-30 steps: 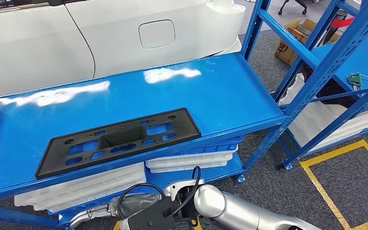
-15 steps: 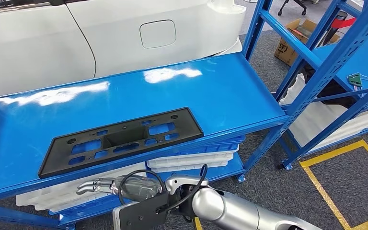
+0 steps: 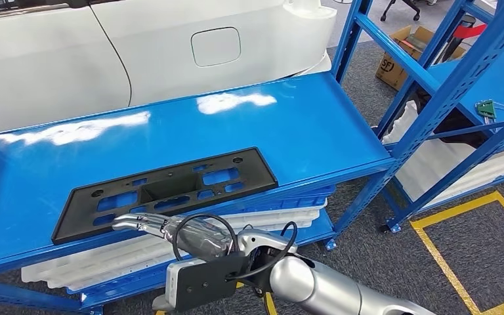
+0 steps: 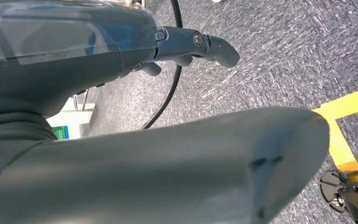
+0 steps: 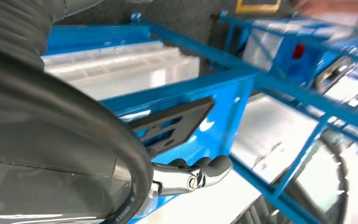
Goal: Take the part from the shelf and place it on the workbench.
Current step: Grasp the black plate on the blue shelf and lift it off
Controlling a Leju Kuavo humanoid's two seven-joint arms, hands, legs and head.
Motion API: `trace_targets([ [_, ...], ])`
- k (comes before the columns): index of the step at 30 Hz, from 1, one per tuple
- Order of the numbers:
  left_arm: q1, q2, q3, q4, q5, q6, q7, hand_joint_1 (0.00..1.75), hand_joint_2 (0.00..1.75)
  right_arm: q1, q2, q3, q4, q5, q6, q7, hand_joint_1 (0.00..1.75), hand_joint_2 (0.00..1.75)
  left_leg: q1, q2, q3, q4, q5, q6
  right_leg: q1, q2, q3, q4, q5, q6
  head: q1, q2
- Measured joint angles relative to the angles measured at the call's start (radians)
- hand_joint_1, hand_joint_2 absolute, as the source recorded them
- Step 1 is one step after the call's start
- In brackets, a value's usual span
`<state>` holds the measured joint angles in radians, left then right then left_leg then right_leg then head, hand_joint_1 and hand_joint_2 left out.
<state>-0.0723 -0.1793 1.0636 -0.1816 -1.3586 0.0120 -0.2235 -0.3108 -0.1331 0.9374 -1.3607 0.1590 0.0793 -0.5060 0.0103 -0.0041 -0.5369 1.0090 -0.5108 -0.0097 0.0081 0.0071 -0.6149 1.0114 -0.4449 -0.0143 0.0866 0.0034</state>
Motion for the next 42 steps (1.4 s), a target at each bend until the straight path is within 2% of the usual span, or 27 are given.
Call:
trace_targets([
  [4, 0.0, 0.0, 0.0, 0.0, -0.006, -0.002, 0.0, 0.0, 0.0, 0.022, 0.0, -0.03, -0.032, -0.115, 0.113, -0.045, 0.0, 1.75, 0.0, 0.0, 0.0, 0.0, 0.0, 0.0, 0.0, 0.0, 0.0, 0.0, 0.0, 0.0, 0.0, 0.0],
  [7, 0.0, 0.0, 0.0, 0.0, -0.006, -0.003, 0.0, 0.0, 0.0, 0.037, -0.001, -0.053, -0.063, -0.114, 0.117, -0.059, 0.0, 1.75, 0.0, 0.0, 0.0, 0.0, 0.0, 0.0, 0.0, 0.0, 0.0, 0.0, 0.0, 0.0, 0.0, 0.0],
  [14, 0.0, 0.0, 0.0, 0.0, 0.005, -0.003, 0.0, 0.0, 0.0, 0.043, -0.017, -0.103, -0.115, 0.193, -0.135, -0.003, 0.0, 1.75, 0.0, 0.0, 0.0, 0.0, 0.0, 0.0, 0.0, 0.0, 0.0, 0.0, 0.0, 0.0, 0.0, 0.0],
  [18, 0.0, 0.0, 0.0, 0.0, 0.011, -0.003, 0.0, 0.0, 0.0, 0.036, -0.044, -0.116, -0.124, 0.318, -0.237, 0.045, 0.0, 1.75, 0.0, 0.0, 0.0, 0.0, 0.0, 0.0, 0.0, 0.0, 0.0, 0.0, 0.0, 0.0, 0.0, 0.0],
  [36, 0.001, 0.0, 0.001, 0.0, 0.018, -0.009, 0.0, 0.0, 0.0, 0.03, -0.144, -0.14, -0.119, 0.772, -0.585, 0.226, 0.0, 1.75, 0.0, 0.0, 0.0, 0.0, 0.0, 0.0, 0.0, 0.0, 0.0, 0.0, 0.0, 0.0, 0.0, 0.0],
  [42, 0.001, 0.0, 0.001, 0.0, 0.018, -0.009, 0.0, 0.0, 0.0, 0.031, -0.164, -0.142, -0.118, 0.873, -0.632, 0.279, 0.0, 1.75, 0.0, 0.0, 0.0, 0.0, 0.0, 0.0, 0.0, 0.0, 0.0, 0.0, 0.0, 0.0, 0.0, 0.0],
])
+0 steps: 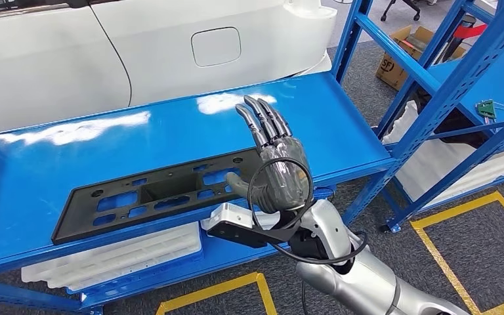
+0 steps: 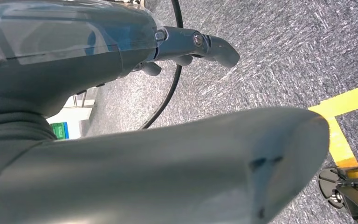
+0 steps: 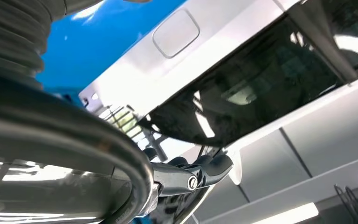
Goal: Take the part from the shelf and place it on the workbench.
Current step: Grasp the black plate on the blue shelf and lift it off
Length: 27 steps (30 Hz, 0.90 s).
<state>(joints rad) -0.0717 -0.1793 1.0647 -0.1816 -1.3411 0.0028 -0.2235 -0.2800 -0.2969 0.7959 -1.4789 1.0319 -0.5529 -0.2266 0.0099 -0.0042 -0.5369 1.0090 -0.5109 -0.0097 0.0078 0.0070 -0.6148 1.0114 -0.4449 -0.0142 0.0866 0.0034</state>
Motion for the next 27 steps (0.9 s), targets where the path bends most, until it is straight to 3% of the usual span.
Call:
trace_targets([
  [9, 0.0, 0.0, 0.0, 0.0, -0.003, -0.003, 0.0, 0.0, 0.0, -0.038, -0.047, 0.007, 0.006, 0.15, 0.012, 0.072, 0.0, 1.75, 0.0, 0.0, 0.0, 0.0, 0.0, 0.0, 0.0, 0.0, 0.0, 0.0, 0.0, 0.0, 0.0, 0.0],
  [13, 0.0, 0.0, 0.0, 0.0, -0.005, -0.007, 0.0, 0.0, 0.0, -0.079, -0.078, 0.016, 0.022, 0.212, 0.043, 0.104, 0.0, 0.0, 0.0, 0.0, 0.0, 0.0, 0.0, 0.0, 0.0, 0.0, 0.0, 0.0, 0.0, 0.0, 0.0, 0.0],
  [21, 0.0, 0.0, 0.0, 0.0, -0.009, -0.014, 0.0, 0.0, 0.0, -0.215, -0.134, 0.088, 0.099, 0.247, 0.174, 0.137, 0.0, 0.0, 0.0, 0.0, 0.0, 0.0, 0.0, 0.0, 0.0, 0.0, 0.0, 0.0, 0.0, 0.0, 0.0, 0.0],
  [27, 0.0, 0.0, 0.0, 0.0, -0.005, -0.015, 0.0, 0.0, 0.0, -0.282, -0.163, 0.127, 0.137, 0.211, 0.205, 0.136, 0.0, 0.0, 0.0, 0.0, 0.0, 0.0, 0.0, 0.0, 0.0, 0.0, 0.0, 0.0, 0.0, 0.0, 0.0, 0.0],
])
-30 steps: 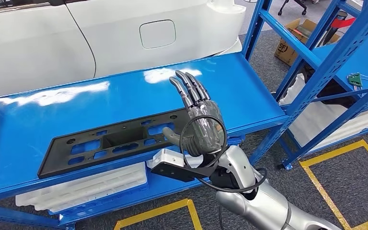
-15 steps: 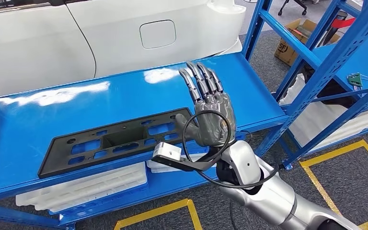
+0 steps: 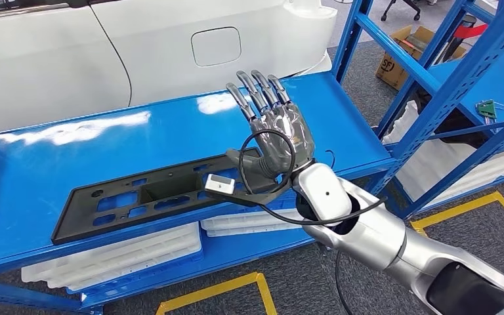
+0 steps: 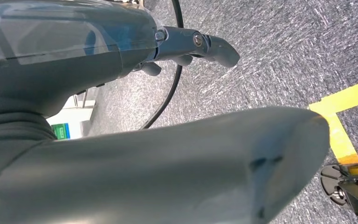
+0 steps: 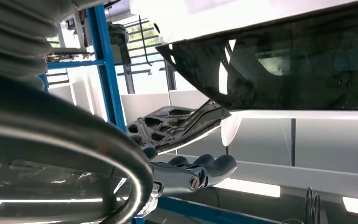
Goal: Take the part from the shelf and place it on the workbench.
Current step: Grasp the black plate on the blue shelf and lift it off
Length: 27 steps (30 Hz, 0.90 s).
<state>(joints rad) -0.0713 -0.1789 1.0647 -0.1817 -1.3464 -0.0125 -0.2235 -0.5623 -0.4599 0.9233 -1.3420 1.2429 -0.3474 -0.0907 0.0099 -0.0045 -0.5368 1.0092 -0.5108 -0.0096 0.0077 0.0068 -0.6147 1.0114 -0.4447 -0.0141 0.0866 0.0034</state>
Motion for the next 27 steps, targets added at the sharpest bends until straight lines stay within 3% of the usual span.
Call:
trace_targets([
  [8, 0.001, 0.0, 0.0, 0.0, 0.006, -0.005, 0.0, 0.0, 0.0, -0.003, -0.035, -0.008, -0.01, -0.022, -0.042, 0.014, 0.0, 0.0, 0.0, 0.0, 0.0, 0.0, 0.0, 0.0, 0.0, 0.0, 0.0, 0.0, 0.0, 0.0, 0.0, 0.0],
  [16, 0.002, 0.003, 0.001, 0.0, 0.02, -0.001, 0.0, 0.0, 0.0, 0.001, -0.114, -0.025, -0.097, -0.033, -0.003, -0.009, 0.0, 0.0, 0.0, 0.0, 0.0, 0.0, 0.0, 0.0, 0.0, 0.0, 0.0, 0.0, 0.0, 0.0, 0.0, 0.0],
  [27, 0.004, 0.004, 0.012, 0.0, 0.036, 0.002, 0.0, 0.0, 0.0, 0.087, -0.236, -0.044, -0.242, -0.053, -0.002, -0.002, 0.0, 0.0, 0.0, -0.001, 0.0, 0.0, 0.0, 0.0, 0.0, -0.001, 0.0, 0.0, 0.0, 0.0, 0.0, 0.0],
])
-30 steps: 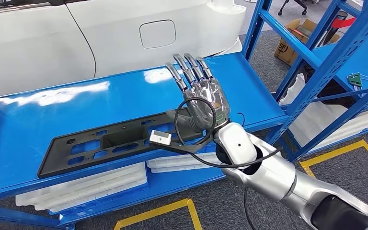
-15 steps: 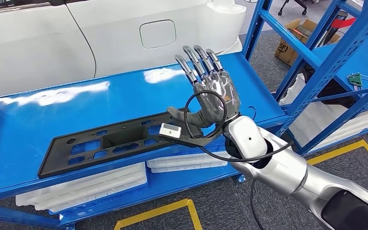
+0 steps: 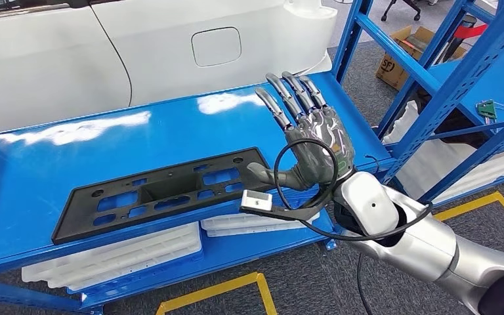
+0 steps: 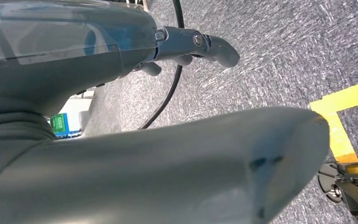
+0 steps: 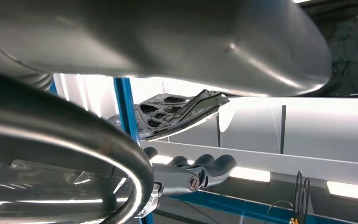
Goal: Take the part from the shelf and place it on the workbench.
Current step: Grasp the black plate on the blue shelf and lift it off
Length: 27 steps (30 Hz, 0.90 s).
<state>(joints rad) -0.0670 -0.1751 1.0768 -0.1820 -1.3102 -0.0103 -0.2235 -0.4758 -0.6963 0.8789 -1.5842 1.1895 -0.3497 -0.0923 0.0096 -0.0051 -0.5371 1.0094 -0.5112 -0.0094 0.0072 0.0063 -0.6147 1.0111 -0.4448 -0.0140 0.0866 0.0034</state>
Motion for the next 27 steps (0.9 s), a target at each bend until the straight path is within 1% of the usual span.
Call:
trace_targets([
  [10, 0.0, 0.0, 0.002, 0.0, 0.001, 0.001, 0.0, 0.0, 0.0, 0.018, -0.014, -0.007, -0.017, -0.001, -0.001, 0.003, 0.0, 0.0, 0.0, 0.0, 0.0, 0.0, 0.0, 0.0, 0.0, 0.0, 0.0, 0.0, 0.0, 0.0, 0.0, 0.0],
  [12, 0.001, 0.0, 0.006, 0.0, 0.002, 0.002, 0.0, 0.0, 0.0, 0.066, -0.035, -0.026, -0.049, -0.001, -0.009, 0.011, 0.0, 0.0, 0.0, -0.001, 0.0, 0.0, 0.0, 0.0, 0.0, -0.001, 0.0, 0.0, 0.0, 0.0, 0.0, 0.0],
  [13, 0.001, 0.0, 0.009, 0.0, 0.005, 0.005, 0.0, 0.0, 0.0, 0.11, -0.052, -0.044, -0.078, 0.0, -0.019, 0.017, 0.0, 0.0, 0.0, -0.001, 0.0, 0.0, 0.0, 0.0, 0.0, -0.001, 0.0, 0.0, 0.0, 0.0, 0.0, 0.0],
  [16, 0.002, 0.0, 0.026, 0.0, 0.027, 0.013, 0.0, 0.0, 0.0, 0.299, -0.136, -0.139, -0.208, 0.001, -0.056, 0.036, 0.0, 0.0, 0.0, -0.001, 0.0, 0.0, -0.001, 0.001, 0.0, -0.001, 0.0, 0.0, 0.0, 0.0, 0.0, 0.0],
  [17, 0.002, 0.0, 0.031, 0.0, 0.033, 0.014, 0.0, 0.0, 0.0, 0.347, -0.157, -0.167, -0.241, 0.0, -0.063, 0.04, 0.0, 0.0, 0.0, -0.001, 0.0, 0.0, -0.001, 0.001, 0.0, -0.001, 0.0, 0.0, 0.0, 0.0, 0.0, 0.0],
  [20, 0.001, 0.0, 0.037, 0.0, 0.037, 0.014, 0.0, 0.0, 0.0, 0.4, -0.168, -0.198, -0.272, 0.0, -0.069, 0.038, 0.0, 0.0, 0.0, -0.001, 0.0, 0.0, -0.001, 0.001, 0.0, -0.001, 0.0, 0.0, 0.0, 0.0, 0.0, 0.0],
  [27, 0.001, 0.0, 0.045, 0.0, 0.042, 0.018, 0.0, 0.0, 0.0, 0.498, -0.166, -0.241, -0.305, -0.003, -0.09, 0.018, 0.0, 0.0, 0.0, -0.001, 0.0, 0.0, -0.001, 0.001, 0.0, -0.001, 0.0, 0.0, 0.0, 0.0, 0.0, 0.0],
])
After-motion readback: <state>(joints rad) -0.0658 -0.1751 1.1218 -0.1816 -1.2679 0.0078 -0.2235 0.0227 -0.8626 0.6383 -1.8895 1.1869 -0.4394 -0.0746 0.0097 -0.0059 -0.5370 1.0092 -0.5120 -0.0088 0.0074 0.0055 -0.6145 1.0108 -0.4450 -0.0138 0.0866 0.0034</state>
